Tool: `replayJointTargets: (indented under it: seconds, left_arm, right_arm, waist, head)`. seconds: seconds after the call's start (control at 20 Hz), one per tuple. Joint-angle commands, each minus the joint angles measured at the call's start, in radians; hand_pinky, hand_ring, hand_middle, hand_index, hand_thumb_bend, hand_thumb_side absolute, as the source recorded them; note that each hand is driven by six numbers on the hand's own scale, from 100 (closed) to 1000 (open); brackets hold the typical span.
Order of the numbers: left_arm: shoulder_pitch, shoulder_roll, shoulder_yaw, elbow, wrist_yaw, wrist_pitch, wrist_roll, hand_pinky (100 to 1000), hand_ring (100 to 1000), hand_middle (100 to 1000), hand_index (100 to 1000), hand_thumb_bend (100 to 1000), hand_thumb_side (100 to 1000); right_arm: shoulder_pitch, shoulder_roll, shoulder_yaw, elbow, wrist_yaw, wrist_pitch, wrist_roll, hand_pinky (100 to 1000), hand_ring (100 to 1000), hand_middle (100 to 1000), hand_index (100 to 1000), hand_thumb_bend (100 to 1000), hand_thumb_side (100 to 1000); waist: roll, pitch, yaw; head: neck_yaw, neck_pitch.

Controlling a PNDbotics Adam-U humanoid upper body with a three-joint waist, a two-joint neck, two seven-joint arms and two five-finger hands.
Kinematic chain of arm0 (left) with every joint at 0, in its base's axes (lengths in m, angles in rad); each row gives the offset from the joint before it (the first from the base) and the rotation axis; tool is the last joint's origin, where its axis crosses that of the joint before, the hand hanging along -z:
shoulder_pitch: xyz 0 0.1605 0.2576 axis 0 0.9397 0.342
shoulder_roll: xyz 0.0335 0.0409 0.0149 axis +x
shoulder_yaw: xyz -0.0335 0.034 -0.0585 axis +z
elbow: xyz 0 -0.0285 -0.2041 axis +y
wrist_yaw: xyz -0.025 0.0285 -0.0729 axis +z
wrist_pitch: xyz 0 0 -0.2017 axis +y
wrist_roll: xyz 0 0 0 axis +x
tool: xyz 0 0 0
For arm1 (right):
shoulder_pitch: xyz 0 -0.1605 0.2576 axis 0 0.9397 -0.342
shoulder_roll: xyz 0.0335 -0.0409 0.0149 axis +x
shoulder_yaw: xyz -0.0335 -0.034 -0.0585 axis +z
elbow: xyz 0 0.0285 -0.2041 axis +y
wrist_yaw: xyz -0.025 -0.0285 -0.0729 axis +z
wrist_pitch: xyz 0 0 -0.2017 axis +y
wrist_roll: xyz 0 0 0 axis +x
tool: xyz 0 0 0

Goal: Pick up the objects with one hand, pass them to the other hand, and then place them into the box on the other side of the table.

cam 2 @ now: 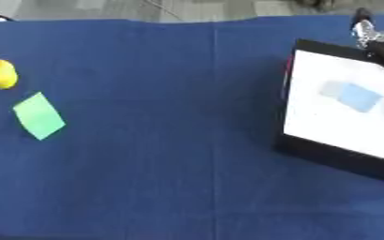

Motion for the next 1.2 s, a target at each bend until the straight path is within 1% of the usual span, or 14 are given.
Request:
replayJointTargets:
  seconds: [0.05, 0.25, 0.35, 0.4, 0.45, 0.5, 0.65, 0.8, 1.0, 1.05, 1.1, 1.2]
  left_arm:
    - [-0.05, 0.081, -0.017, 0.087, 0.028, -0.023, -0.158, 862, 791, 778, 886, 332, 585]
    - [-0.085, 0.108, -0.051, 0.147, 0.069, -0.091, -0.416, 876, 809, 789, 899, 394, 588]
    - [-0.096, 0.119, -0.067, 0.152, 0.078, -0.114, -0.517, 895, 827, 797, 901, 427, 580]
    - [-0.101, 0.122, -0.074, 0.153, 0.084, -0.122, -0.561, 896, 828, 797, 901, 430, 579]
    - [-0.107, 0.126, -0.083, 0.153, 0.088, -0.127, -0.6, 900, 834, 798, 904, 464, 568]
    - [-0.114, 0.129, -0.092, 0.151, 0.087, -0.128, -0.633, 900, 836, 798, 905, 478, 563]
    - [-0.132, 0.139, -0.129, 0.136, 0.054, -0.121, -0.703, 908, 854, 806, 909, 540, 537]
    - [-0.146, 0.143, -0.173, 0.124, 0.011, -0.113, -0.757, 920, 871, 812, 908, 574, 527]
    - [-0.174, 0.121, -0.222, 0.131, -0.019, -0.108, -0.819, 932, 883, 816, 903, 610, 521]
    - [-0.183, 0.116, -0.235, 0.134, -0.036, -0.109, -0.829, 931, 886, 815, 899, 678, 498]
    - [-0.192, 0.11, -0.248, 0.139, -0.057, -0.109, -0.839, 930, 887, 814, 898, 625, 503]
    - [-0.208, 0.098, -0.266, 0.15, -0.096, -0.106, -0.849, 930, 888, 814, 897, 625, 496]
  right_arm:
    - [-0.012, -0.031, -0.002, -0.021, -0.054, -0.032, -0.019, 949, 1000, 976, 1000, 100, 429]
    - [-0.017, -0.03, 0.005, -0.021, -0.048, -0.027, -0.022, 947, 1000, 970, 999, 100, 429]
    - [-0.02, -0.029, 0.007, -0.021, -0.046, -0.025, -0.025, 947, 1000, 968, 997, 100, 433]
    - [-0.021, -0.029, 0.008, -0.021, -0.047, -0.024, -0.026, 947, 1000, 968, 997, 100, 433]
    - [-0.022, -0.03, 0.01, -0.021, -0.047, -0.023, -0.026, 946, 1000, 967, 995, 100, 432]
    - [-0.023, -0.03, 0.011, -0.021, -0.046, -0.022, -0.025, 946, 1000, 967, 995, 100, 431]
    - [-0.024, -0.029, 0.013, -0.021, -0.045, -0.02, -0.025, 946, 1000, 965, 993, 100, 440]
    - [-0.022, -0.028, 0.015, -0.021, -0.048, -0.014, -0.028, 945, 1000, 963, 991, 100, 448]
    - [-0.022, -0.027, 0.02, -0.021, -0.049, -0.01, -0.025, 944, 1000, 960, 988, 100, 451]
    - [-0.022, -0.026, 0.02, -0.021, -0.049, -0.009, -0.025, 944, 1000, 959, 987, 100, 444]
    - [-0.021, -0.025, 0.021, -0.021, -0.05, -0.007, -0.025, 944, 1000, 958, 987, 100, 461]
    - [-0.02, -0.024, 0.022, -0.021, -0.051, -0.005, -0.026, 943, 1000, 957, 986, 100, 461]
  waist:
    - [-0.001, -0.021, -0.002]
    - [0.0, -0.018, -0.006]
    - [0.001, -0.018, -0.006]
    - [0.002, -0.019, -0.007]
    - [0.002, -0.019, -0.007]
    - [0.002, -0.02, -0.007]
    - [0.004, -0.021, -0.006]
    - [0.006, -0.023, -0.006]
    - [0.007, -0.026, -0.007]
    - [0.007, -0.027, -0.007]
    - [0.008, -0.028, -0.007]
    - [0.008, -0.028, -0.008]
  head:
    - [0.014, -0.01]
    - [0.021, -0.009]
    - [0.023, -0.007]
    - [0.022, -0.007]
    - [0.022, -0.007]
    - [0.023, -0.006]
    - [0.025, -0.002]
    - [0.029, 0.001]
    - [0.034, 0.003]
    - [0.035, 0.004]
    - [0.036, 0.004]
    - [0.038, 0.005]
